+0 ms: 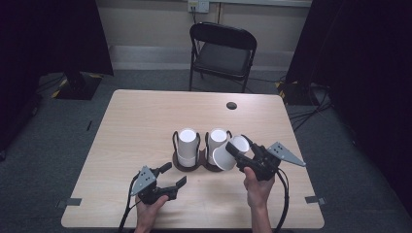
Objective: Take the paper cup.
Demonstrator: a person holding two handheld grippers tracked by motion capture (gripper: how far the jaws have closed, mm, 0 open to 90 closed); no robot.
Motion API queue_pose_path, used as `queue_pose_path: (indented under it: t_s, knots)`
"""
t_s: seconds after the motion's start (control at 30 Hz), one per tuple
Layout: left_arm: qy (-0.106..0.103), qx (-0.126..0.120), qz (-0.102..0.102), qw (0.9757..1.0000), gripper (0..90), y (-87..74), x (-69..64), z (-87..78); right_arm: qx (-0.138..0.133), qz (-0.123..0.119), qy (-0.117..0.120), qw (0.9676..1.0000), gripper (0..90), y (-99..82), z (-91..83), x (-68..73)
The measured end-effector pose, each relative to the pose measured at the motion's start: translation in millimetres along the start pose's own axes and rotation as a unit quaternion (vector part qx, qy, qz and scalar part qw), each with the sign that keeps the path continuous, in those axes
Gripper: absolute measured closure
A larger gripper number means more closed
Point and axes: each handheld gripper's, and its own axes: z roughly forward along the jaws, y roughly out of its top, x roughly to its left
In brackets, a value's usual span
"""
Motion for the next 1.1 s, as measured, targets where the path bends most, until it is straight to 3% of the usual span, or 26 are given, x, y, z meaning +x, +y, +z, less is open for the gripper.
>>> queue_pose_path:
  t_s: [0.17,0.37,0.57,0.8,1.1]
  knots:
    - [-0.005,0.000,0.011,0.9999,24.1,2.3,-4.2,2.4,0.000,0.040,0.015,0.9991,34.6,-13.3,-4.1,-3.8]
    - [-0.035,0.008,0.008,0.9993,29.8,3.1,-8.0,7.1,0.002,0.073,0.027,0.9970,34.6,-26.4,-5.5,-2.6]
    - [-0.042,0.002,0.018,0.9989,35.2,2.6,-15.3,11.5,0.005,0.116,0.045,0.9922,34.6,-41.4,-6.1,-2.7]
    - [-0.059,0.000,0.022,0.9980,40.4,1.5,-19.7,18.7,0.009,0.138,0.066,0.9881,34.7,-49.6,-7.3,0.9]
    - [-0.091,-0.025,0.030,0.9951,60.2,-5.5,-25.6,30.6,0.017,0.160,0.086,0.9832,34.7,-58.5,-8.4,8.7]
